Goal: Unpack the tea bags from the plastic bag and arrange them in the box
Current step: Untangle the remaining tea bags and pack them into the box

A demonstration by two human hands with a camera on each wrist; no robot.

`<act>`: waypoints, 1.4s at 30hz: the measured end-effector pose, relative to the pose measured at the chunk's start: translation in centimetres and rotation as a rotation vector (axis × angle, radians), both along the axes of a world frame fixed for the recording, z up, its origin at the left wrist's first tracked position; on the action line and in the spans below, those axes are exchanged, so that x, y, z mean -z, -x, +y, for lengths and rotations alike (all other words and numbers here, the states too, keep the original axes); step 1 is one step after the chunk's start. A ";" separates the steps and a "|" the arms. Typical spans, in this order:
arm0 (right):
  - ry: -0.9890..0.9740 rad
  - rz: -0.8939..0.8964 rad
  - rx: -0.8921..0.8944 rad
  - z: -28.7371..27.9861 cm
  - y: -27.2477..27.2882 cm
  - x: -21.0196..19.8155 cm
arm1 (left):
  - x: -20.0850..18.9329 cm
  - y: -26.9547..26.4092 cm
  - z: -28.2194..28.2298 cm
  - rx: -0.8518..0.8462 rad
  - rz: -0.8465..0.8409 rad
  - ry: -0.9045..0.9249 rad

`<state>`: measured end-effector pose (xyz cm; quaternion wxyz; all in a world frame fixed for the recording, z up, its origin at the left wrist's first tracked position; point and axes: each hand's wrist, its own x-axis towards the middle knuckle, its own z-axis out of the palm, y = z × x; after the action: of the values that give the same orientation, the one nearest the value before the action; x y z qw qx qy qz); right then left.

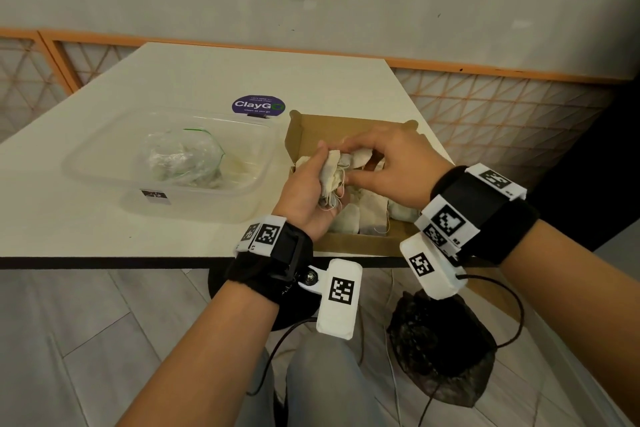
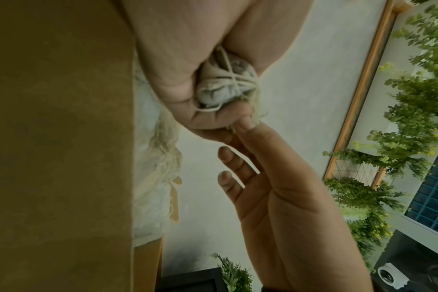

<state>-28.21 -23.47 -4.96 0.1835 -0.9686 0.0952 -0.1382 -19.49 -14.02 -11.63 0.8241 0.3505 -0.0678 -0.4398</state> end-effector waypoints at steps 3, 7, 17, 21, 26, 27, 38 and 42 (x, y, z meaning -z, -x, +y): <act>-0.066 -0.051 -0.006 0.0 0.0 0.2 | -0.3 0.2 0.1 0.030 -0.062 -0.049; -0.465 -0.132 0.095 -1.5 -0.2 0.9 | -0.6 0.2 0.2 0.039 -0.081 -0.026; -1.363 -0.280 0.184 -1.9 0.2 2.0 | -0.2 0.5 0.3 -0.009 -0.262 -0.010; -1.128 -0.239 0.143 -1.6 0.2 2.3 | -0.1 0.5 0.2 -0.003 -0.281 -0.033; -0.612 -0.214 0.180 -2.2 0.6 2.4 | -0.5 0.5 0.3 -0.033 -0.248 -0.034; -0.595 -0.213 0.169 -2.2 0.7 2.3 | -0.5 0.5 0.3 -0.042 -0.261 -0.037; -0.580 -0.192 0.142 -2.6 1.0 1.8 | -0.6 1.1 0.0 -0.092 -0.259 -0.051; -0.481 -0.165 0.150 -4.0 1.7 1.9 | -0.5 0.7 0.1 -0.092 -0.204 -0.030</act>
<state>-29.92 -27.52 -6.87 0.4048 -0.8728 0.1815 -0.2033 -20.20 -13.88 -11.09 0.8268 0.4087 -0.1286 -0.3644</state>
